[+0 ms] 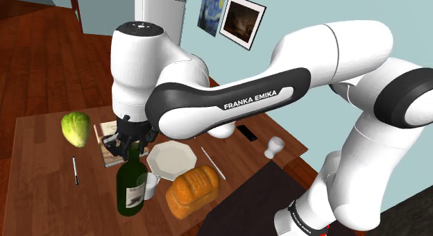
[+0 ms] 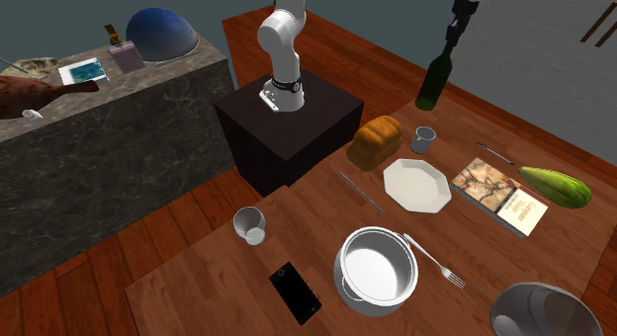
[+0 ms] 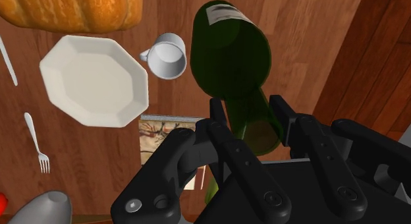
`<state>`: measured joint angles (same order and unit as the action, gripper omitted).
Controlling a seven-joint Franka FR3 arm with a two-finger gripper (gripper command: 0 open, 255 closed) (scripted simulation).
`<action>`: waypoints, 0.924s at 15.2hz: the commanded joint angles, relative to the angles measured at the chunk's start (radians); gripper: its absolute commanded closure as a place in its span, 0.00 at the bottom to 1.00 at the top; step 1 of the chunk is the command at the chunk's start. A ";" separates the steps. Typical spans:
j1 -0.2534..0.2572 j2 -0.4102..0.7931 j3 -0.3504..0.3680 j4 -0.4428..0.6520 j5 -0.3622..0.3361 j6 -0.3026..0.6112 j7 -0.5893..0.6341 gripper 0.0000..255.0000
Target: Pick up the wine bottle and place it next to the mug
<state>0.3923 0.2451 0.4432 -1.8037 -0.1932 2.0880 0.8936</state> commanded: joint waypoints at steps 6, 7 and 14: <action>0.005 0.035 -0.008 -0.049 -0.025 0.081 0.021 1.00; 0.006 0.041 -0.009 -0.056 -0.030 0.092 0.024 1.00; 0.014 0.087 -0.021 -0.093 -0.062 0.170 0.049 1.00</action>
<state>0.4046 0.3234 0.4241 -1.8926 -0.2489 2.2453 0.9374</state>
